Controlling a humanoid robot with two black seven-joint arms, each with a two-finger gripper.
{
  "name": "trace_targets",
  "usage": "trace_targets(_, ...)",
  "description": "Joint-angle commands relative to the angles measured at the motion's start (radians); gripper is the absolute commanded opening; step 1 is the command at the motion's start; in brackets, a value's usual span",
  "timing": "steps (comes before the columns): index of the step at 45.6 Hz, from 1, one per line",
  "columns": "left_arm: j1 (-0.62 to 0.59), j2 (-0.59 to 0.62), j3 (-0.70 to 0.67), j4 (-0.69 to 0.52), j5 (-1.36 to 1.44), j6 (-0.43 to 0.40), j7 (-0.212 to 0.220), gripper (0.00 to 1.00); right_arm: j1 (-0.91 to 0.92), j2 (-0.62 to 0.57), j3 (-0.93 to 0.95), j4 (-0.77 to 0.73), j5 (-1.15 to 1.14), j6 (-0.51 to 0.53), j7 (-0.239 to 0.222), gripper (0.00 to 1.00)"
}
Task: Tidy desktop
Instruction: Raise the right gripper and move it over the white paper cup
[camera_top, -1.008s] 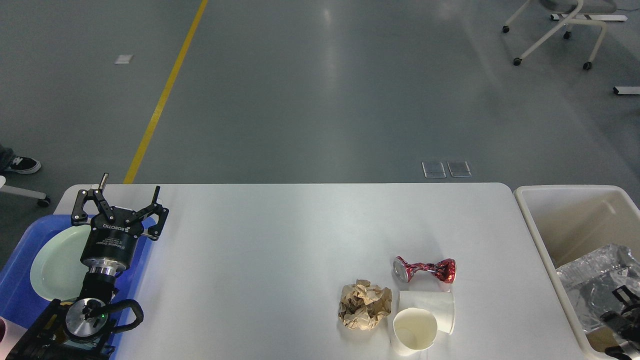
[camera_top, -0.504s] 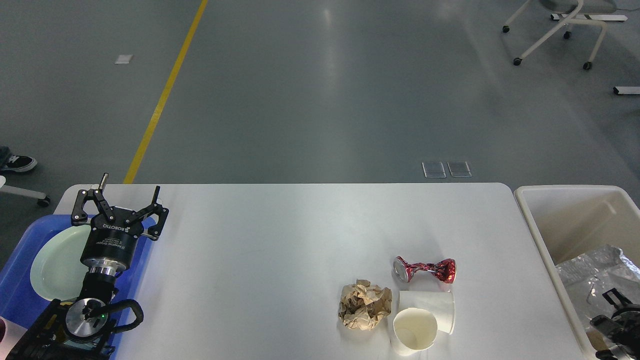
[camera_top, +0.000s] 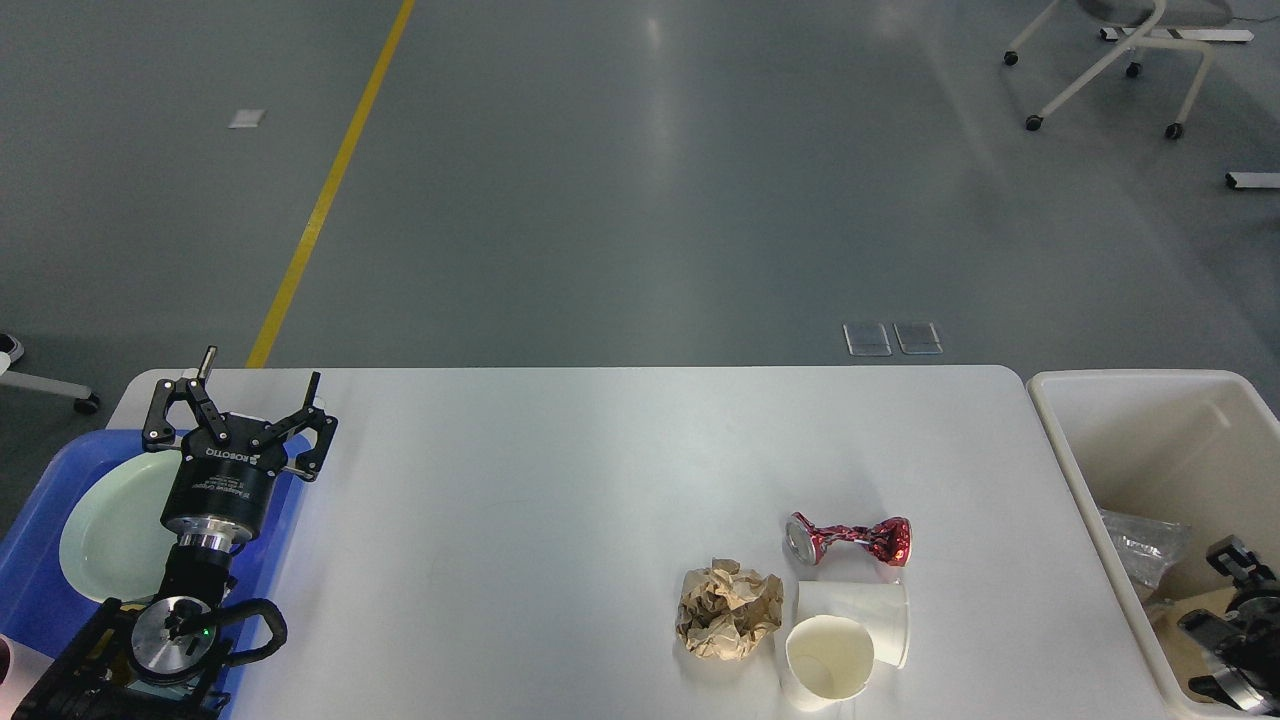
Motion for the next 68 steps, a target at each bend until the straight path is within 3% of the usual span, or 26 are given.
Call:
trace_targets(1,0.000,0.000,0.000,-0.001,0.000,0.000,0.000,0.96,0.051,-0.030,-0.015,0.009,-0.016,0.028,0.000,1.00)
trace_targets(9,0.000,0.000,0.000,-0.001,0.000,0.000,0.000,0.96,0.202,-0.101,-0.107,0.102,-0.088,0.143,-0.001,1.00)
trace_targets(18,0.000,0.000,0.000,-0.001,0.000,0.000,0.000,0.96,0.445,-0.173,-0.252,0.250,-0.171,0.376,-0.006,1.00)
trace_targets(23,0.000,0.000,0.000,-0.001,0.000,0.000,0.000,0.96,0.616,-0.190,-0.367,0.343,-0.185,0.536,-0.009,1.00)
trace_targets(24,-0.001,0.000,0.000,-0.001,0.000,0.000,0.000,0.96,0.728,-0.188,-0.442,0.395,-0.185,0.632,-0.007,1.00)
trace_targets(32,-0.001,0.000,0.000,-0.001,0.000,0.002,0.002,0.96,1.053,-0.129,-0.654,0.562,-0.171,0.918,-0.009,1.00)
trace_targets(38,-0.001,0.000,0.000,-0.001,0.000,0.000,0.002,0.96,1.262,-0.038,-0.728,0.687,-0.167,1.146,-0.009,1.00)
trace_targets(43,0.000,0.000,0.000,-0.001,0.000,0.000,0.000,0.96,1.448,-0.006,-0.749,0.844,-0.066,1.274,-0.010,1.00)
trace_targets(56,0.000,0.000,0.000,0.001,0.000,0.000,0.000,0.96,1.792,-0.006,-0.785,1.231,0.112,1.288,-0.012,1.00)
trace_targets(60,0.000,0.000,0.000,-0.001,0.000,0.000,0.000,0.96,1.868,0.003,-0.820,1.329,0.175,1.249,-0.012,0.96)
trace_targets(68,0.000,0.000,0.000,0.001,0.000,0.000,0.000,0.96,1.892,0.012,-0.837,1.385,0.195,1.165,-0.012,0.96)
